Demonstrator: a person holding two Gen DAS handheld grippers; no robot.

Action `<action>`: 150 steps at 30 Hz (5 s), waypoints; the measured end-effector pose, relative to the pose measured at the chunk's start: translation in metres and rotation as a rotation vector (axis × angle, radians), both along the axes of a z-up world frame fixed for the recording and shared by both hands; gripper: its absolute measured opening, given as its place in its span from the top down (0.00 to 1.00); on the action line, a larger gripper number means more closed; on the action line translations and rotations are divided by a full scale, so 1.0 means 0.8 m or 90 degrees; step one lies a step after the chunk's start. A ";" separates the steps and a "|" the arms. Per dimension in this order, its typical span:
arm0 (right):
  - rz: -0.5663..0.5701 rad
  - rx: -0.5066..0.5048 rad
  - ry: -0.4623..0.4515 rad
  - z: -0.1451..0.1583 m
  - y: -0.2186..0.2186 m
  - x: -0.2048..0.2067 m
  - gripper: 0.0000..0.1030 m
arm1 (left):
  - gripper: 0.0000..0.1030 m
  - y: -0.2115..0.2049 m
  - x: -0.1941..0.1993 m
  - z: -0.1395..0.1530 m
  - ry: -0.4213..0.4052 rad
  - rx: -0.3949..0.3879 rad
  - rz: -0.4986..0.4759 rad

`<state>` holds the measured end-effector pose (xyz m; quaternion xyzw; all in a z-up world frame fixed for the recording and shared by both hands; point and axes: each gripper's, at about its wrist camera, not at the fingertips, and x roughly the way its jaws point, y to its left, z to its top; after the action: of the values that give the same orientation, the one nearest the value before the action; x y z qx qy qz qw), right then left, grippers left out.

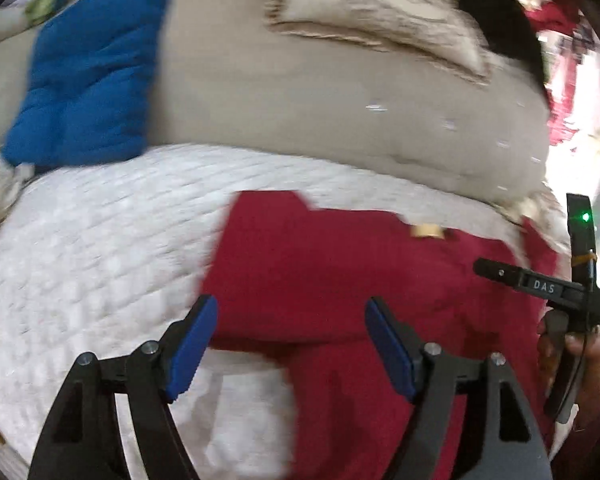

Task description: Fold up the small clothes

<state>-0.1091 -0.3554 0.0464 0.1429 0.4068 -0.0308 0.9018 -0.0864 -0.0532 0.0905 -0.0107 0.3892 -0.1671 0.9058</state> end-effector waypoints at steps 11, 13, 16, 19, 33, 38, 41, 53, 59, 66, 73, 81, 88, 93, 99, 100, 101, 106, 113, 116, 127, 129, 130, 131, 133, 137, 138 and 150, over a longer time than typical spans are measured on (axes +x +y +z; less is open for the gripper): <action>-0.044 -0.061 -0.049 0.045 -0.018 -0.056 1.00 | 0.23 0.027 0.012 -0.043 0.059 0.015 0.047; -0.093 -0.099 0.004 0.035 -0.044 -0.068 1.00 | 0.23 0.019 0.014 -0.057 0.078 0.031 0.040; -0.154 -0.145 0.095 0.013 -0.069 -0.061 0.92 | 0.23 0.010 0.016 -0.068 0.090 0.042 0.035; -0.141 -0.134 0.004 0.045 -0.049 -0.059 0.78 | 0.23 0.011 0.018 -0.071 0.082 0.046 0.038; 0.432 -0.105 0.102 -0.026 0.243 0.185 0.92 | 0.22 0.038 0.038 -0.099 0.094 -0.008 0.071; 0.393 -0.128 0.041 -0.027 0.249 0.192 1.00 | 0.22 0.048 0.037 -0.102 0.092 -0.029 0.080; 0.347 -0.098 0.054 -0.050 0.247 0.205 1.00 | 0.22 0.051 0.033 -0.101 0.091 -0.034 0.084; 0.323 -0.068 0.058 -0.044 0.213 0.063 1.00 | 0.22 0.041 0.020 -0.045 0.033 -0.018 0.104; 0.296 -0.072 0.011 -0.005 0.189 0.007 0.95 | 0.19 -0.003 0.045 -0.024 0.036 0.020 0.076; 0.118 -0.104 0.095 -0.032 0.085 -0.010 0.76 | 0.18 -0.036 0.072 -0.084 0.141 0.066 0.071; -0.011 -0.044 -0.028 0.051 -0.019 -0.043 0.76 | 0.18 -0.055 0.038 -0.018 0.041 0.039 0.079; -0.311 -0.139 0.074 0.052 -0.227 -0.001 0.63 | 0.18 -0.122 0.024 -0.014 0.017 -0.028 0.004; -0.348 -0.124 0.068 0.021 -0.269 -0.040 1.00 | 0.18 -0.140 0.021 -0.049 0.021 0.016 -0.028; -0.397 -0.103 0.128 -0.004 -0.280 -0.150 0.96 | 0.18 -0.144 0.019 -0.055 0.030 0.015 -0.044; -0.475 -0.098 0.063 0.033 -0.308 -0.221 0.84 | 0.18 -0.145 0.014 -0.053 0.022 0.022 -0.043; -0.482 -0.105 0.051 0.041 -0.311 -0.222 0.79 | 0.18 -0.145 0.015 -0.055 0.025 0.023 -0.043; -0.488 -0.106 0.042 0.045 -0.316 -0.223 0.76 | 0.18 -0.147 0.016 -0.057 0.028 0.026 -0.044; -0.465 -0.072 0.052 0.037 -0.369 -0.191 0.72 | 0.18 -0.149 0.016 -0.064 0.034 0.034 -0.050; -0.540 0.046 0.062 -0.029 -0.414 -0.205 0.72 | 0.18 -0.148 0.020 -0.068 0.040 0.034 -0.050; -0.490 0.113 0.004 -0.050 -0.421 -0.201 1.00 | 0.18 -0.148 0.021 -0.068 0.042 0.032 -0.049; -0.466 -0.014 -0.184 0.159 -0.341 -0.283 1.00 | 0.18 -0.131 0.010 -0.034 -0.007 0.000 -0.036; -0.408 -0.031 -0.170 0.178 -0.310 -0.263 1.00 | 0.18 -0.123 0.009 -0.025 -0.016 -0.011 -0.032; -0.375 -0.031 -0.171 0.183 -0.296 -0.250 1.00 | 0.18 -0.118 0.009 -0.021 -0.019 -0.019 -0.028; -0.340 -0.032 -0.169 0.187 -0.280 -0.235 1.00 | 0.18 -0.113 0.009 -0.018 -0.021 -0.025 -0.025; -0.266 -0.045 -0.155 0.191 -0.235 -0.196 1.00 | 0.18 -0.104 0.011 -0.014 -0.025 -0.034 -0.015; -0.103 -0.020 -0.151 0.177 -0.126 -0.110 1.00 | 0.18 -0.090 0.016 -0.009 -0.034 -0.052 -0.007; -0.075 -0.013 -0.152 0.173 -0.107 -0.096 1.00 | 0.18 -0.088 0.017 -0.009 -0.033 -0.056 -0.007; 0.101 0.107 0.002 -0.009 0.022 -0.003 0.89 | 0.17 -0.062 0.041 -0.024 0.006 -0.111 -0.003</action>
<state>-0.1114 -0.3381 0.0390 0.1856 0.4191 0.0748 0.8856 -0.0537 -0.1031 0.0711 -0.0892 0.3778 -0.2022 0.8991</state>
